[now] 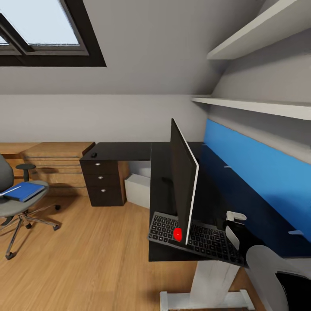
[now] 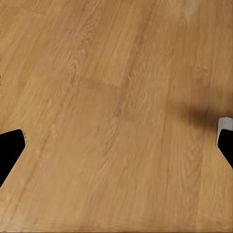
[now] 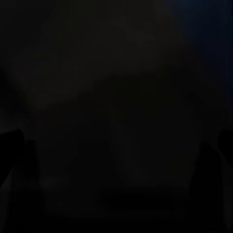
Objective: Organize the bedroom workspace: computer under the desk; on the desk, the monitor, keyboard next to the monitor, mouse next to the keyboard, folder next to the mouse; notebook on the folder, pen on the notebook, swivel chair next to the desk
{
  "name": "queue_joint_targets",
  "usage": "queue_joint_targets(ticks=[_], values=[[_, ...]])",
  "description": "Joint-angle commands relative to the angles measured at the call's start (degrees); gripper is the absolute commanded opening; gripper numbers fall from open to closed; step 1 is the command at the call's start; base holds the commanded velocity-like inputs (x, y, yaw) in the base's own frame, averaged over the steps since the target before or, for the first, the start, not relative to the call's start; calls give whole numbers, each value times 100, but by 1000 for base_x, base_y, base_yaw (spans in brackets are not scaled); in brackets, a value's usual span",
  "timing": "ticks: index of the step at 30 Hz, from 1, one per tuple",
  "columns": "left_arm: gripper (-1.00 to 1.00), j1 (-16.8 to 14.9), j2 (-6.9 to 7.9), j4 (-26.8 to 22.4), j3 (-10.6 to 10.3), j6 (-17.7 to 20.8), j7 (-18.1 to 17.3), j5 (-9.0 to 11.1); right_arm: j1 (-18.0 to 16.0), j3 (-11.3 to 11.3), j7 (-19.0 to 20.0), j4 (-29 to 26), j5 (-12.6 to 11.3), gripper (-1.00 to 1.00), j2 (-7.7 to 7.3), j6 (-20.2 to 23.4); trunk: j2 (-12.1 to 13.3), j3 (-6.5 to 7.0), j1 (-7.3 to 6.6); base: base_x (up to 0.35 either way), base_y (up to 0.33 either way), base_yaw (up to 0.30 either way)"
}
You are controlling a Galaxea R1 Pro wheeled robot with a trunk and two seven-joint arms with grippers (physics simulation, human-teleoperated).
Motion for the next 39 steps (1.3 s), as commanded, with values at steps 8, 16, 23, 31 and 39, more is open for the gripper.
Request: queue_joint_targets(ticks=[8,16,23,31,39], values=[[100,-1,-1,1,-22,-16,-4,59,2,11,-20,220,-29,100,-1,56,-3,-7,-2,-53,0,0],[100,-1,4,2,-25,-16,-4,59,2,11,-20,220,-29,100,0,55,-3,-7,-2,-3,0,0],[100,-3,1,2,-27,-16,-4,59,2,11,-20,220,-29,100,0,52,-3,-7,-2,0,0,0],[100,0,-1,2,-27,-16,-4,59,2,-2,-20,201,-29,100,-6,-103,-3,-7,-2,0,0,0],[100,-3,-1,1,-27,-16,-4,59,2,-6,-18,203,-36,100,-9,-326,-3,-7,-2,0,0,0]])
